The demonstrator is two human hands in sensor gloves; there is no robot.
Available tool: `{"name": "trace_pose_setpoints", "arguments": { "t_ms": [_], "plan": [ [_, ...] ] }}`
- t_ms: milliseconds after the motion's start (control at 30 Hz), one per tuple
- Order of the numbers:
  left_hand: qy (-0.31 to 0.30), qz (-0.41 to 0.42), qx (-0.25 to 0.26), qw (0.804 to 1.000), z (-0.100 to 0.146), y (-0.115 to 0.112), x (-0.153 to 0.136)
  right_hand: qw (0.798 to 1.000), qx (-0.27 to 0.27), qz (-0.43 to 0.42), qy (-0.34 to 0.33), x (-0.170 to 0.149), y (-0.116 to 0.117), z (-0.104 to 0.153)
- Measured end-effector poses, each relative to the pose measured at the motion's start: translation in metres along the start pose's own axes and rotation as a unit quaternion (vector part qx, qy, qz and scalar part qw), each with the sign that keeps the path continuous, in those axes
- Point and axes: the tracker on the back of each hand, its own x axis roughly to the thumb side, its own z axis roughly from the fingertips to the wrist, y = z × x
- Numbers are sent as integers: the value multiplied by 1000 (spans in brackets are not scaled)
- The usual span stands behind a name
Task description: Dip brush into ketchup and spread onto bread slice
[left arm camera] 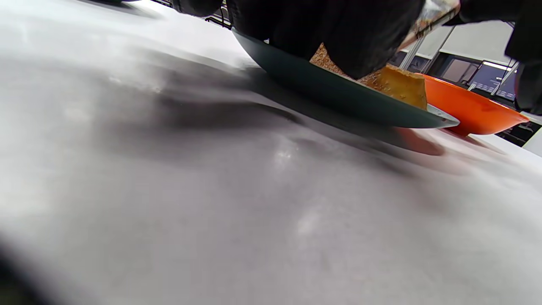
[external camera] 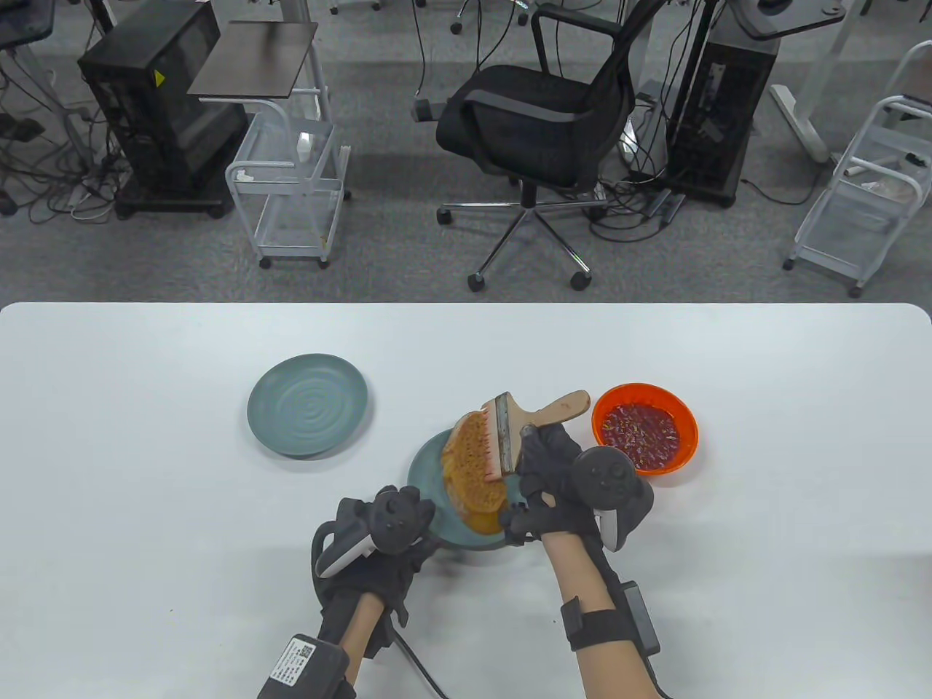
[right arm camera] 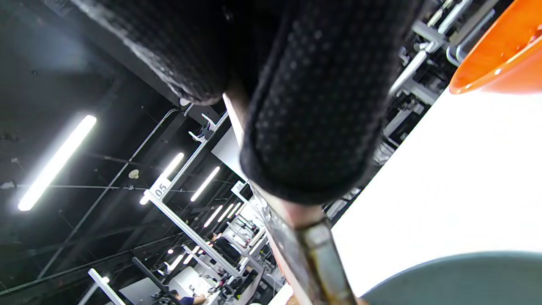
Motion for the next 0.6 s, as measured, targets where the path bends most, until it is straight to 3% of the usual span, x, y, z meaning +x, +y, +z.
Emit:
{"name": "trace_pose_setpoints", "arguments": {
  "t_ms": [100, 167, 300, 400, 600],
  "plan": [
    [2, 4, -3, 1000, 0, -1, -1, 995, 43, -73, 53, -4, 11, 1],
    [0, 9, -5, 1000, 0, -1, -2, 995, 57, -61, 62, -8, 19, 2],
    [0, 13, -7, 1000, 0, -2, -5, 993, 37, -75, 81, -14, 11, -2],
    [0, 14, -7, 1000, 1, -2, -5, 1000, -12, 13, 25, -14, -7, -7],
    [1, 6, -6, 1000, 1, -3, -3, 993, 17, -92, 70, -16, -2, -9]
  ]
}}
